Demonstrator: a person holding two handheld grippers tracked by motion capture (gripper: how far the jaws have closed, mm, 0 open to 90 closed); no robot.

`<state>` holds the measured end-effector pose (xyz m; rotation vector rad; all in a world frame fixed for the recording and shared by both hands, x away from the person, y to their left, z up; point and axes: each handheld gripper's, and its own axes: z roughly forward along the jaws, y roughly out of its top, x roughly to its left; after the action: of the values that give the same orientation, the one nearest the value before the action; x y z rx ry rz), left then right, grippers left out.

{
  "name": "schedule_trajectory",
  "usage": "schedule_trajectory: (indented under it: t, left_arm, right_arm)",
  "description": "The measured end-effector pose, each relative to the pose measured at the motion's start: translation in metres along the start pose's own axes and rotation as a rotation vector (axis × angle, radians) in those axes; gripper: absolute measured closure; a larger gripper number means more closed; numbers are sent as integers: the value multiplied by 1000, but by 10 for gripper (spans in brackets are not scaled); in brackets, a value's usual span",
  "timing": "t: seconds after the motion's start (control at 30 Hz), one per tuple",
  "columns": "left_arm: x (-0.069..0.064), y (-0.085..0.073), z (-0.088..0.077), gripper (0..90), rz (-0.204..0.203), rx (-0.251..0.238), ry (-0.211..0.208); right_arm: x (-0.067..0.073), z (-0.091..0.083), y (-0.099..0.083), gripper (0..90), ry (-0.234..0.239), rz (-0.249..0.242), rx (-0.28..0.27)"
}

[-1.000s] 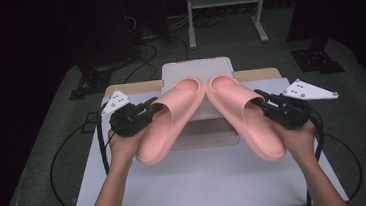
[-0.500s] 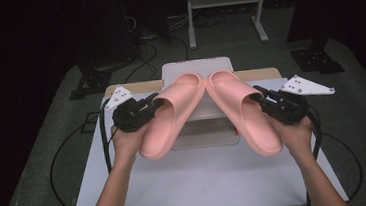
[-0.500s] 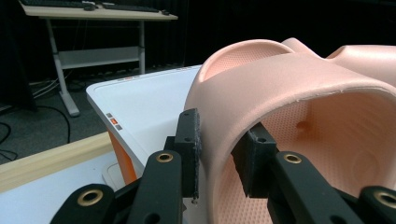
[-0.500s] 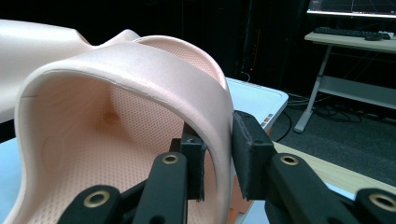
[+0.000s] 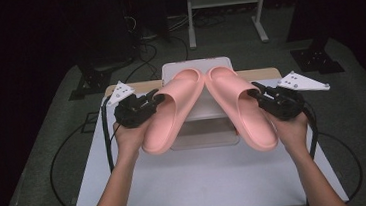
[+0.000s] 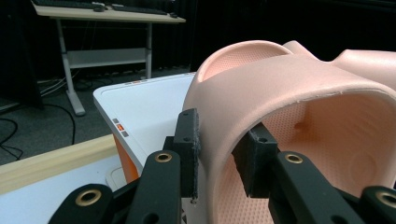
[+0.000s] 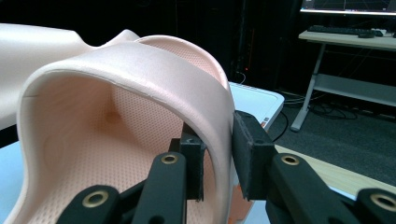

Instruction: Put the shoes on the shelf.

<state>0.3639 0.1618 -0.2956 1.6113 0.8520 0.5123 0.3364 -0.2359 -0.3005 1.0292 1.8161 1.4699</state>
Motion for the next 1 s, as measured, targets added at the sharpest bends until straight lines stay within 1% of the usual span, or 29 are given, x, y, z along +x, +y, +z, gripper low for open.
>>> schedule_trajectory:
  t: [0.13,0.3,0.4,0.73,0.8,1.0]
  left_arm:
    - [2,0,2,715,-7,-2,7]
    - [4,0,6,714,-20,-7,20]
    - [5,0,8,712,-31,-12,29]
    - [9,1,16,708,-46,-16,50]
    - [10,1,17,708,-56,-17,55]
    - [13,2,22,706,-64,-18,68]
  right_arm:
    - [0,3,1,739,-6,4,0]
    - [-1,9,1,739,-13,-3,0]
    - [0,13,2,739,-17,5,4]
    - [-3,24,5,736,-28,18,8]
    - [-3,26,6,735,-30,19,10]
    - [-2,31,9,729,-39,17,15]
